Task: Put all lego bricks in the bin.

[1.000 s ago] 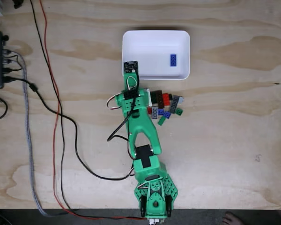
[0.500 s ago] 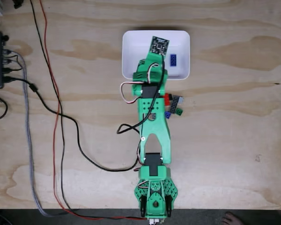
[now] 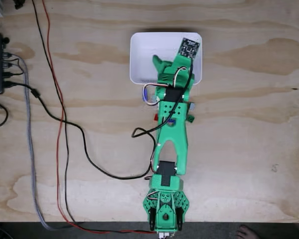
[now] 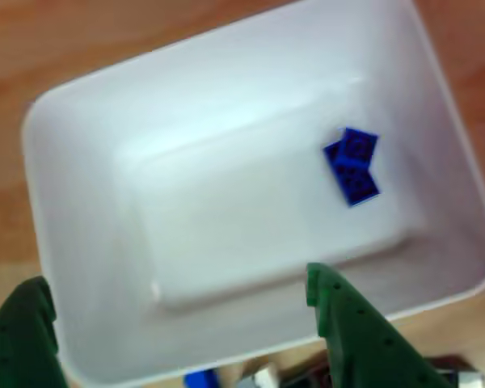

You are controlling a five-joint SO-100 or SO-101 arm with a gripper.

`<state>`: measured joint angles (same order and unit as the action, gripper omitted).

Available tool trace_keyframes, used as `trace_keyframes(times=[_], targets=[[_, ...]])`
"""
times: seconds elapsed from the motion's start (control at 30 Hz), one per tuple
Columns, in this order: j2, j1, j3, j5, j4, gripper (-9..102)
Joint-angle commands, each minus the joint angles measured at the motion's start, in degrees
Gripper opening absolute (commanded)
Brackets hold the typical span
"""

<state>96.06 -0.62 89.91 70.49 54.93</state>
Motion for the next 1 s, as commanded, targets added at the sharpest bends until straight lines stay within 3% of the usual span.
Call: trace_keyframes(times=[0.0,0.13,0.27,0.5,0.7,0.97], targets=[[18.9,-12.6,7.6,-1.0,8.3,34],[15.4,-15.6,19.3,0.2,2.1,33],[14.0,-14.0,32.0,6.1,-13.1,32],[28.4,-13.6,53.3,14.7,-35.2,32],[36.9,-13.9,64.6,18.7,-43.7,31],[33.0,-13.4,70.6,17.1,-51.2,31]])
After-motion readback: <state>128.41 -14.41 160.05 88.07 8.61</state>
